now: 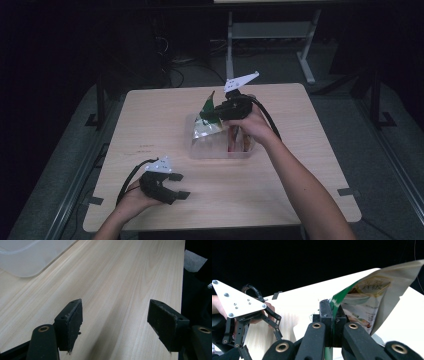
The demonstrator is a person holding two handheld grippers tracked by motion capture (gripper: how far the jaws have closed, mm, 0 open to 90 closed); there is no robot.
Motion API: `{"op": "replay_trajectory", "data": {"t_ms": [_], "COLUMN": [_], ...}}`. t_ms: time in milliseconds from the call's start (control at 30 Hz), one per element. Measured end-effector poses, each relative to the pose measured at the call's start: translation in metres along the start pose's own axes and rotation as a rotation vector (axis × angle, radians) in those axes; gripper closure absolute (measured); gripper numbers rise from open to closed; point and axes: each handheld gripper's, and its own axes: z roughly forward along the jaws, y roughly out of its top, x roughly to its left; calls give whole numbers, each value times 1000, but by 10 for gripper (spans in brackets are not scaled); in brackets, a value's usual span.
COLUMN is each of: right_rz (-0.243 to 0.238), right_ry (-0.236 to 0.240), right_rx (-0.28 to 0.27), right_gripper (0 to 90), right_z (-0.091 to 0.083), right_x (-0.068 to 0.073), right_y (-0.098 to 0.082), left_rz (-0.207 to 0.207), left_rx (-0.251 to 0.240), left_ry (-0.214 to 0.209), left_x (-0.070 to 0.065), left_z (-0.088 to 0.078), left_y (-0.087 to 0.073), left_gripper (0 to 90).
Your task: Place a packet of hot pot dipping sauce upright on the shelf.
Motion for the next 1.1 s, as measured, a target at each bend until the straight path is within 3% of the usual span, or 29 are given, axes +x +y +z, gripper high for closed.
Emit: {"op": "replay_trajectory", "data": {"t_ms": [433, 1100], "right_rz": [-2, 11], "right_ry": [-32, -63], "right_rx": [71, 172], "right_gripper": [900, 900], "right_z": [17, 42], "right_x": [-3, -6], "right_y": [14, 2], "left_rz": [2, 7], "left_rx": [-3, 10], "left_ry": [-3, -15], "left_x": [0, 0], "left_z": [-1, 0], "left_y": [0, 0], "left_gripper": [280, 274]}}
